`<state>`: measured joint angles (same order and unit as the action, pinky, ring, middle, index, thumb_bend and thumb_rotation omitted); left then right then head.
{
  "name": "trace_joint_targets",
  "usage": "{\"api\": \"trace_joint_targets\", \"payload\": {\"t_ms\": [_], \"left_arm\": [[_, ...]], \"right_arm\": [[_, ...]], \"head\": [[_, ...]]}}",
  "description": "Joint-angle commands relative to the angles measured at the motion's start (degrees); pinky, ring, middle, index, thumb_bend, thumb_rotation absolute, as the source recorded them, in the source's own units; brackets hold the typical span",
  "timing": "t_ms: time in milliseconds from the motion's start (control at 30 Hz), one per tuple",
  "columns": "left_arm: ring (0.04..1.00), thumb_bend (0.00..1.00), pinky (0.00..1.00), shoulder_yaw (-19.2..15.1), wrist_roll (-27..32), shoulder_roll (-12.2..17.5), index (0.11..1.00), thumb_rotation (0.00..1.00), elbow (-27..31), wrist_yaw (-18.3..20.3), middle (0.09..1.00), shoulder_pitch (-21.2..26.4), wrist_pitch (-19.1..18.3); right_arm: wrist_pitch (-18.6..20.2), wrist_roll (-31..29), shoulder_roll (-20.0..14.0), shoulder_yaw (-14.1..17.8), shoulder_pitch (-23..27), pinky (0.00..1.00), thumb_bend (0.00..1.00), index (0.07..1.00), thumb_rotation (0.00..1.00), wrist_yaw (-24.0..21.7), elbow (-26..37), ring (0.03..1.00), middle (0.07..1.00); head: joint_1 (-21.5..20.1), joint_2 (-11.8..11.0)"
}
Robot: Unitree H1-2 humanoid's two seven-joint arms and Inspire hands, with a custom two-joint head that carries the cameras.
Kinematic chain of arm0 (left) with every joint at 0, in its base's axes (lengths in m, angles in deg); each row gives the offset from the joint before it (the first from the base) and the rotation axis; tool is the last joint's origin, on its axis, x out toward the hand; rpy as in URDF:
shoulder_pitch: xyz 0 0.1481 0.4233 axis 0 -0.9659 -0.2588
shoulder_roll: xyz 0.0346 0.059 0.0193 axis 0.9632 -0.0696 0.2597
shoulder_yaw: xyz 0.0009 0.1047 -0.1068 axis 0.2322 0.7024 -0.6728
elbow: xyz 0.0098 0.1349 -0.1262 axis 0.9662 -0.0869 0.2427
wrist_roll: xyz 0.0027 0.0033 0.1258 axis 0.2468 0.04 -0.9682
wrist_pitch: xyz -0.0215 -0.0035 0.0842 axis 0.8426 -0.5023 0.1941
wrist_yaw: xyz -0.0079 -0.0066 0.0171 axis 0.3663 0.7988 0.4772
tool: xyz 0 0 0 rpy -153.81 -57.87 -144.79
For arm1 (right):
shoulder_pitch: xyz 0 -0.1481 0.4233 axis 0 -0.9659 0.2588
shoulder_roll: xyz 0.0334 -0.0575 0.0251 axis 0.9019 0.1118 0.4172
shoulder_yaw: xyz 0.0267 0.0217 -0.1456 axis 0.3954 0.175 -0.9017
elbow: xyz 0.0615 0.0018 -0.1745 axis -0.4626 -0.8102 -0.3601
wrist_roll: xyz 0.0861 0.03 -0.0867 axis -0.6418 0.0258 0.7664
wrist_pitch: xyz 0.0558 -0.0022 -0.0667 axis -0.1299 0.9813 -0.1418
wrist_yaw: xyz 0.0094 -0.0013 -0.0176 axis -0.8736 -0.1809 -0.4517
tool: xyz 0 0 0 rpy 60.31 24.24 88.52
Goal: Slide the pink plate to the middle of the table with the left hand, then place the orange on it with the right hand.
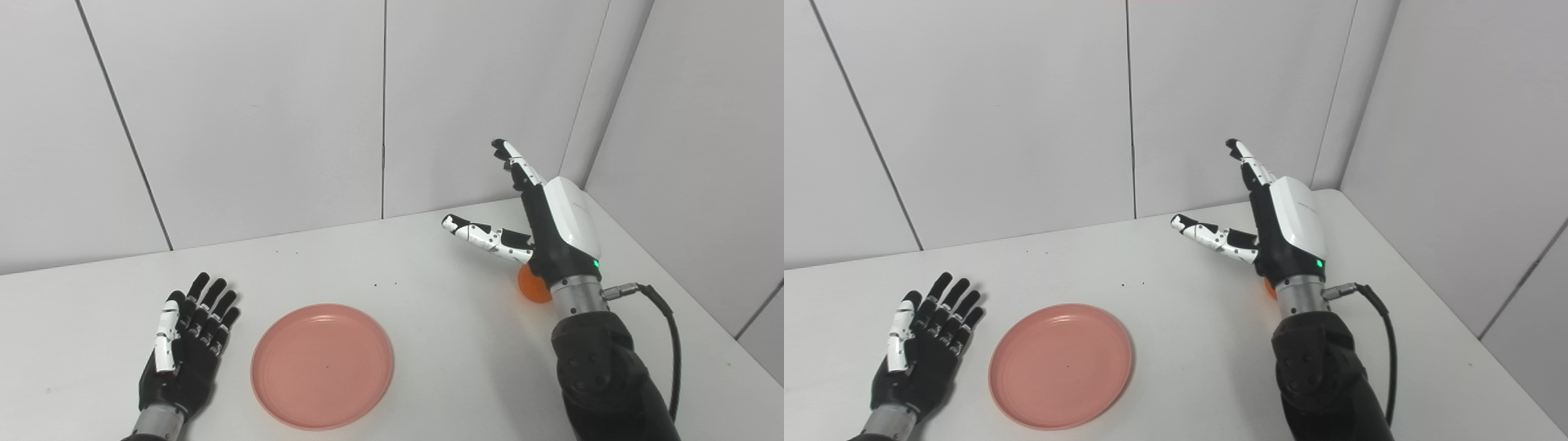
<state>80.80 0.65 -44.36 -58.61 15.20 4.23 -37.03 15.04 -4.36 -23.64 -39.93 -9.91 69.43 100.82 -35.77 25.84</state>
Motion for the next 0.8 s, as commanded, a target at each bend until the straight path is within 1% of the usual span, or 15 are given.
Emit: {"api": "trace_joint_targets", "payload": {"t_ms": [0, 67, 133, 167, 200, 267, 333, 400, 467, 567, 633, 700, 767], "left_arm": [[0.948, 0.3, 0.99, -0.3, -0.84, 0.67, 0.953, 1.0, -1.45, -2.18, 0.95, -0.83, -3.65], [0.953, 0.3, 0.99, -0.09, -1.2, 0.94, 0.958, 1.0, -1.5, -2.24, 0.957, -0.74, -3.57], [0.959, 0.3, 0.99, 0.12, -1.48, 1.11, 0.964, 1.0, -1.29, -2.35, 0.963, -0.8, -3.6], [0.96, 0.3, 0.99, 0.14, -1.4, 1.16, 0.965, 1.0, -1.11, -2.37, 0.963, -0.83, -3.73], [0.967, 0.3, 1.0, 0.14, -1.32, 1.19, 0.968, 1.0, -1.0, -2.36, 0.969, -0.85, -3.81], [0.966, 0.3, 1.0, 0.16, -1.3, 1.26, 0.967, 1.0, -0.73, -2.49, 0.967, -0.87, -4.02], [0.969, 0.3, 1.0, 0.03, -1.01, 1.3, 0.969, 1.0, -0.52, -2.42, 0.969, -0.95, -4.12], [0.962, 0.3, 1.0, -0.2, -0.68, 1.23, 0.967, 1.0, -0.05, -2.66, 0.965, -1.0, -4.67], [0.953, 0.3, 0.99, -0.25, -0.7, 1.14, 0.958, 1.0, 0.43, -3.03, 0.958, -1.02, -5.06], [0.956, 0.3, 0.99, -0.16, -0.63, 1.36, 0.961, 1.0, 0.3, -2.53, 0.961, -0.96, -4.91], [0.957, 0.3, 0.99, 0.02, -0.79, 1.43, 0.96, 1.0, 0.64, -2.49, 0.962, -1.04, -5.0], [0.952, 0.31, 0.98, 0.18, -1.02, 1.47, 0.954, 1.0, 1.0, -2.66, 0.956, -1.11, -5.09], [0.948, 0.3, 0.98, 0.07, -0.93, 1.29, 0.947, 1.0, 1.53, -3.18, 0.95, -1.1, -5.68]], "right_arm": [[-1.4, 2.35, -1.22, 0.97, 1.06, 0.8, 0.82, 0.909, 0.63, 1.08, 1.57, 0.865, 0.889], [-1.01, 4.33, -1.72, 1.33, 0.79, 0.79, 0.82, 0.919, 0.63, 0.94, 1.45, 0.868, 0.897], [-0.72, 5.82, -1.8, 1.68, 0.54, 0.78, 0.82, 0.927, 0.61, 0.66, 1.48, 0.866, 0.905], [-0.69, 6.1, -1.9, 2.2, 0.33, 0.77, 0.82, 0.928, 0.61, 0.85, 1.29, 0.866, 0.907], [-0.73, 6.24, -1.92, 2.59, 0.2, 0.75, 0.82, 0.941, 0.57, 0.97, 1.15, 0.867, 0.922], [-0.97, 6.3, -2.1, 3.82, -0.08, 0.73, 0.84, 0.95, 0.55, 1.77, 0.12, 0.856, 0.925], [-0.7, 6.49, -1.83, 4.94, -0.22, 0.72, 0.86, 0.958, 0.53, 1.91, -0.59, 0.839, 0.926], [-0.48, 6.48, -1.3, 5.79, -0.3, 0.71, 0.88, 0.963, 0.5, 1.66, -1.02, 0.841, 0.931], [-0.41, 6.35, -1.0, 6.55, -0.4, 0.65, 0.9, 0.965, 0.47, 1.13, -1.61, 0.813, 0.928], [-0.3, 6.4, -0.89, 7.6, -0.44, 0.66, 0.91, 0.967, 0.44, -0.2, -2.49, 0.83, 0.932], [-0.26, 6.8, -1.06, 8.18, -0.44, 0.71, 0.93, 0.966, 0.42, -1.5, -2.91, 0.859, 0.94], [-0.25, 7.36, -1.13, 8.88, -0.47, 0.72, 0.94, 0.968, 0.42, -2.94, -3.53, 0.865, 0.944], [-0.25, 8.31, -0.99, 9.5, -0.45, 0.69, 0.95, 0.976, 0.42, -4.56, -4.07, 0.851, 0.944]], "head": [[-0.55, -0.01], [-0.7, 0.04], [-0.67, 0.15], [-0.69, 0.34], [-0.69, 0.34], [-0.68, 0.48], [-0.66, 0.72], [-0.81, 0.96], [-0.81, 0.96], [-0.74, 1.5], [-0.7, 1.67], [-0.71, 1.9], [-0.73, 2.08]]}}
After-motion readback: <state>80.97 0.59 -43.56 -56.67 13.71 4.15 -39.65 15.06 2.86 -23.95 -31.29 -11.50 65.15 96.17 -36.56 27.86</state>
